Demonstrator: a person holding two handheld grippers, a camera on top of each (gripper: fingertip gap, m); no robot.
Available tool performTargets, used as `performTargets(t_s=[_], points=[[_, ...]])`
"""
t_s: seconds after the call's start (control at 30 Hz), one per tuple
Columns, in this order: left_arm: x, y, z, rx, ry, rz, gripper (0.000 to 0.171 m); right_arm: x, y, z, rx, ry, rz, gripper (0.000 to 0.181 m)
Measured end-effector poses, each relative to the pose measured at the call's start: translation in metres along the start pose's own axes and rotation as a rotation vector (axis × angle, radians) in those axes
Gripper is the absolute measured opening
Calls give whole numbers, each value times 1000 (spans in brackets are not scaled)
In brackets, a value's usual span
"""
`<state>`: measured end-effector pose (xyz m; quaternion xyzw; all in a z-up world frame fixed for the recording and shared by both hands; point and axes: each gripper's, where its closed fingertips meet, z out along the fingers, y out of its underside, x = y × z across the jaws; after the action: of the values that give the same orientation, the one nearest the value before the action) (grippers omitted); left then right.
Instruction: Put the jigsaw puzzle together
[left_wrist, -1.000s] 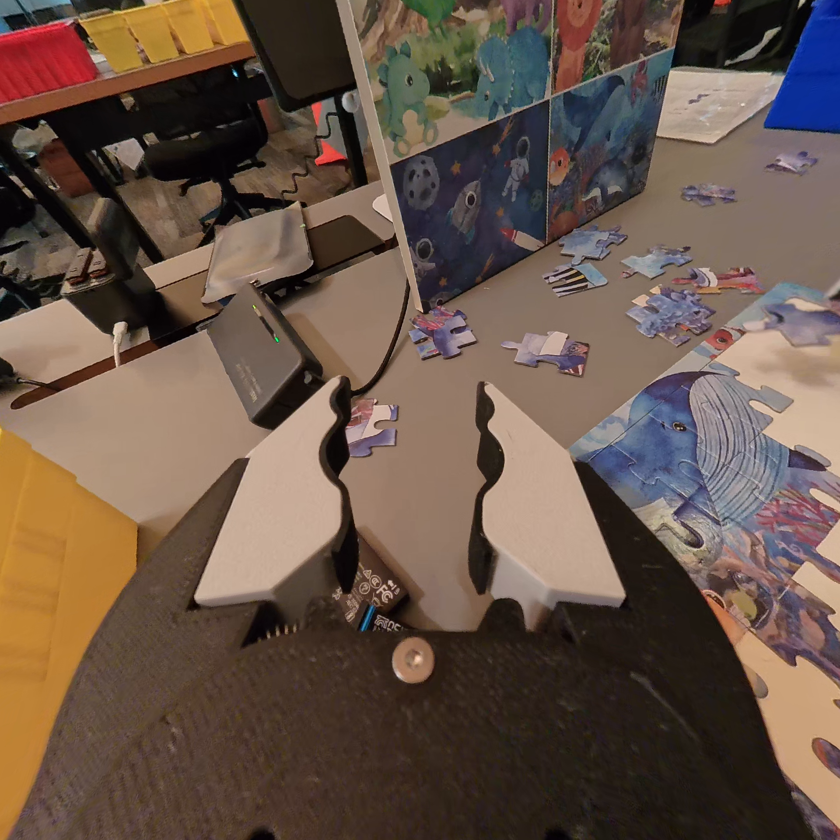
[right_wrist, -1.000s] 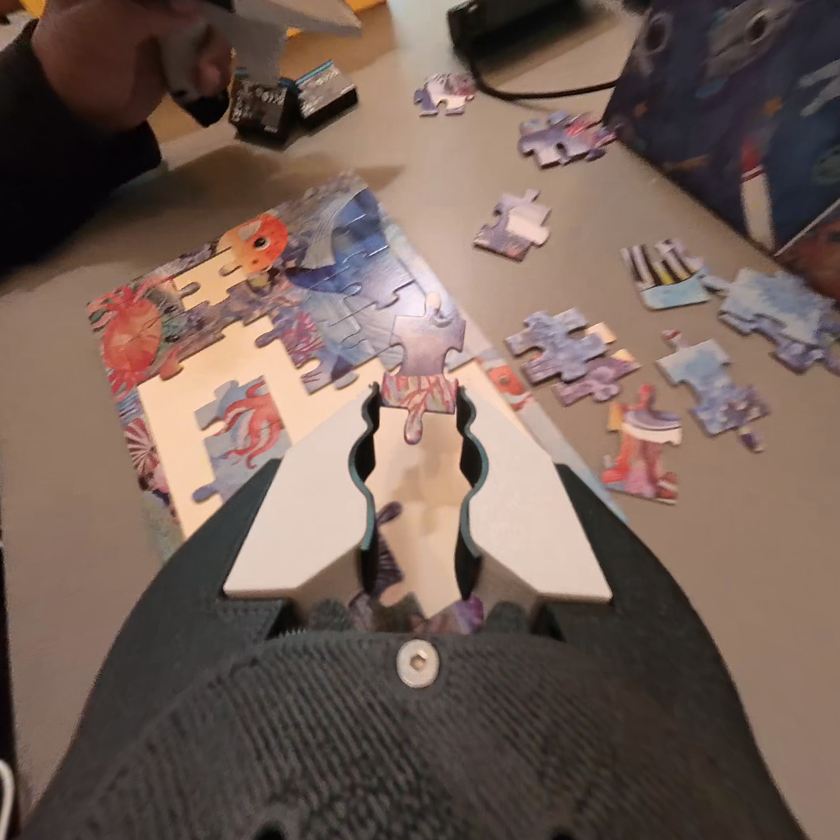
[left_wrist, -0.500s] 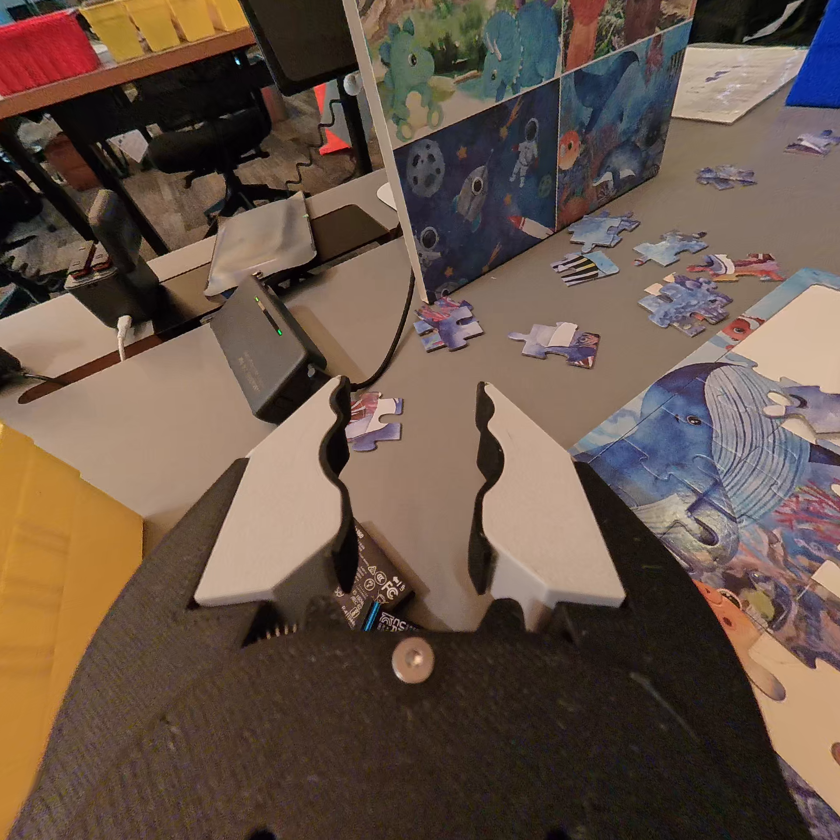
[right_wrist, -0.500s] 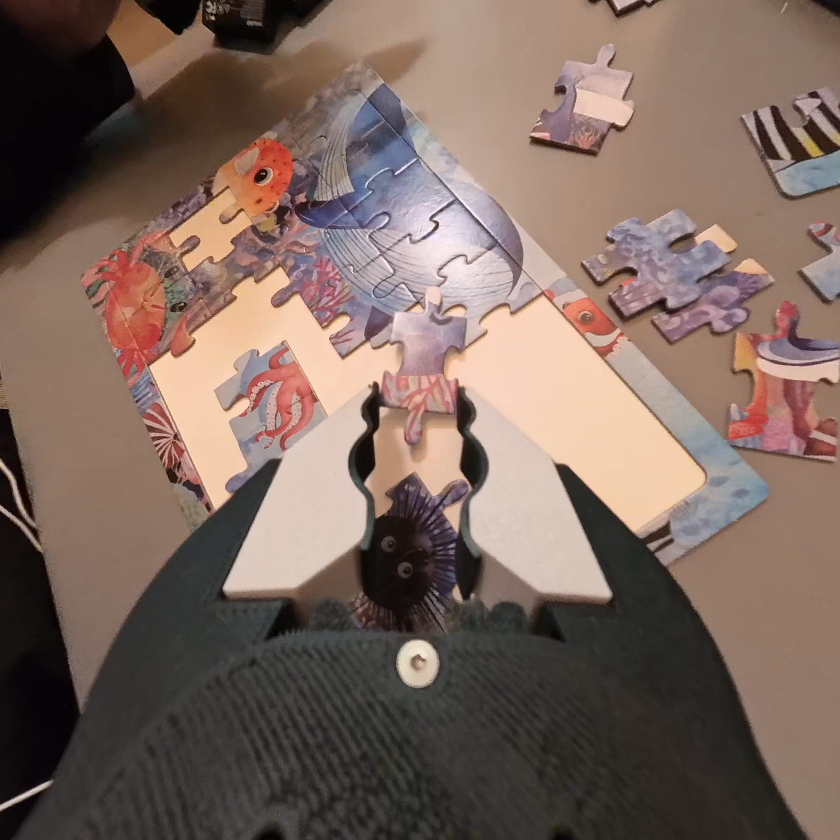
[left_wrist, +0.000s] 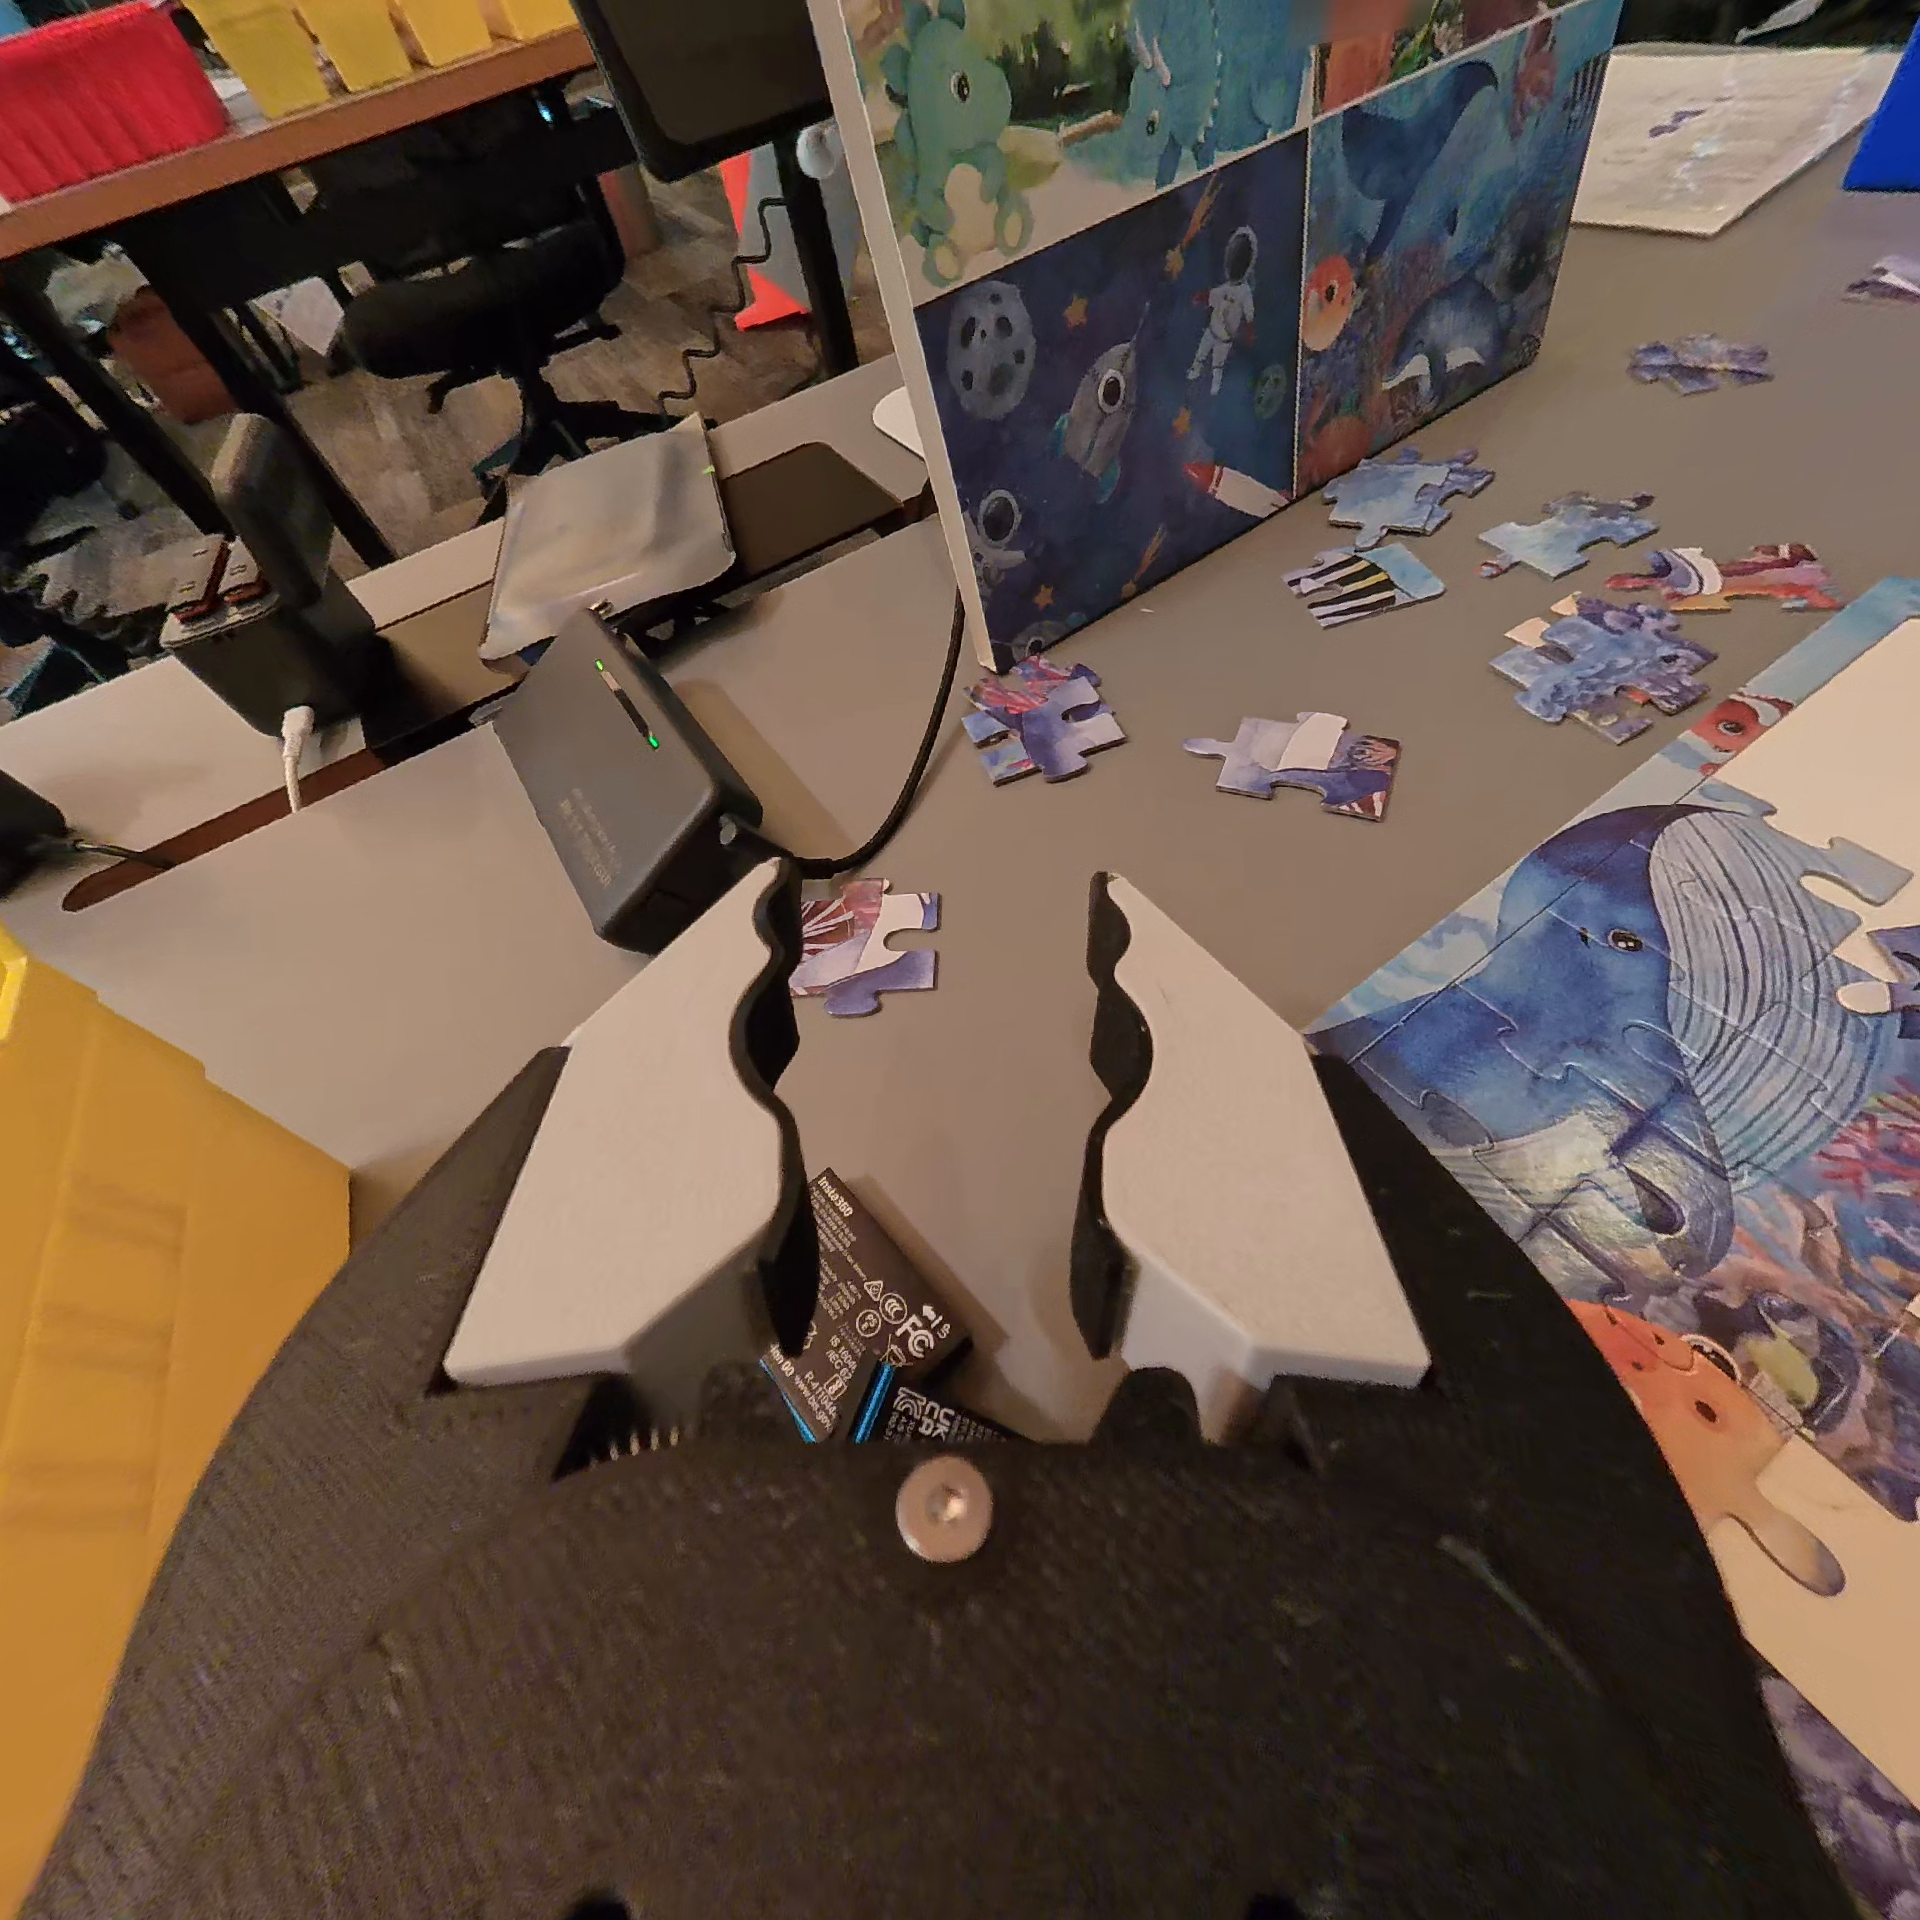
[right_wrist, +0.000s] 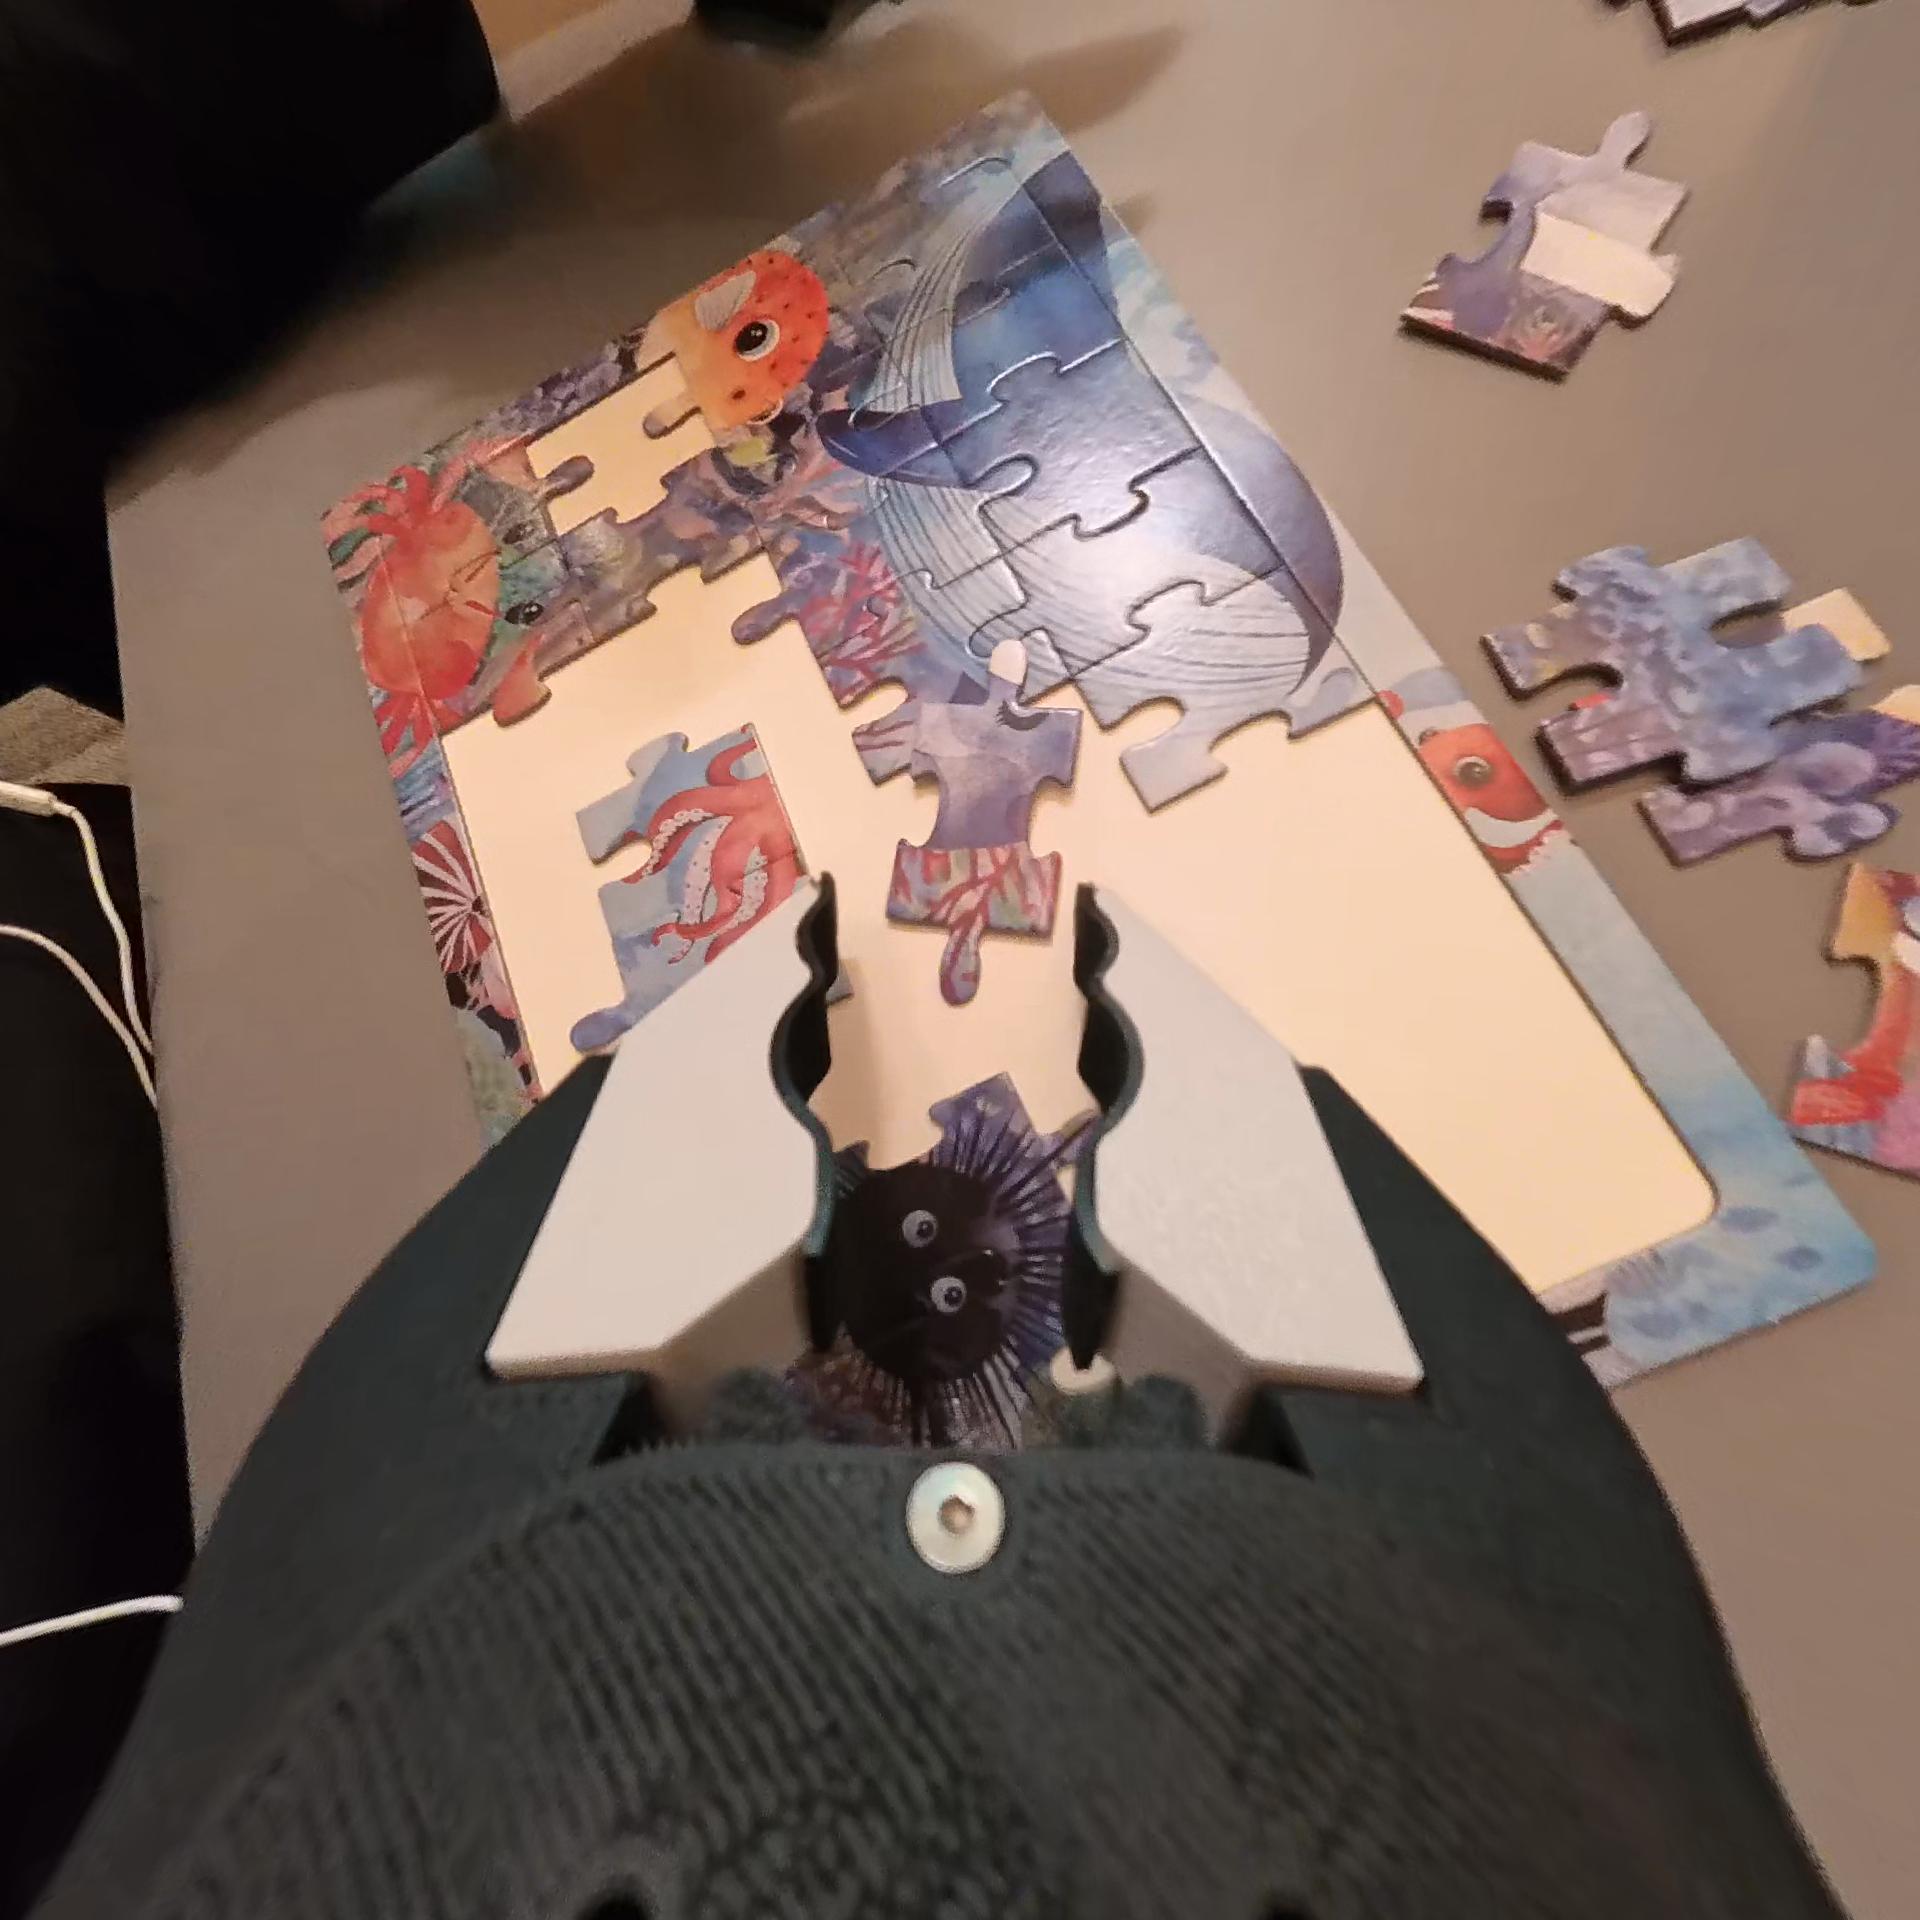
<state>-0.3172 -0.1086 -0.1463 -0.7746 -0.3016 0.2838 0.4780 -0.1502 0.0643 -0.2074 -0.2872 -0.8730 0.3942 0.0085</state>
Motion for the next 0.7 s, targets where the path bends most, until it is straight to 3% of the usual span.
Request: performTargets(t_s=[0.43,0.7], points=[[1,-2,-1,7,1,6,53,-18,-2,-7,24,-137,-15,26],[4,-3,-1,10,11,5,53,-7,-14,-1,68,13,-88,41]])
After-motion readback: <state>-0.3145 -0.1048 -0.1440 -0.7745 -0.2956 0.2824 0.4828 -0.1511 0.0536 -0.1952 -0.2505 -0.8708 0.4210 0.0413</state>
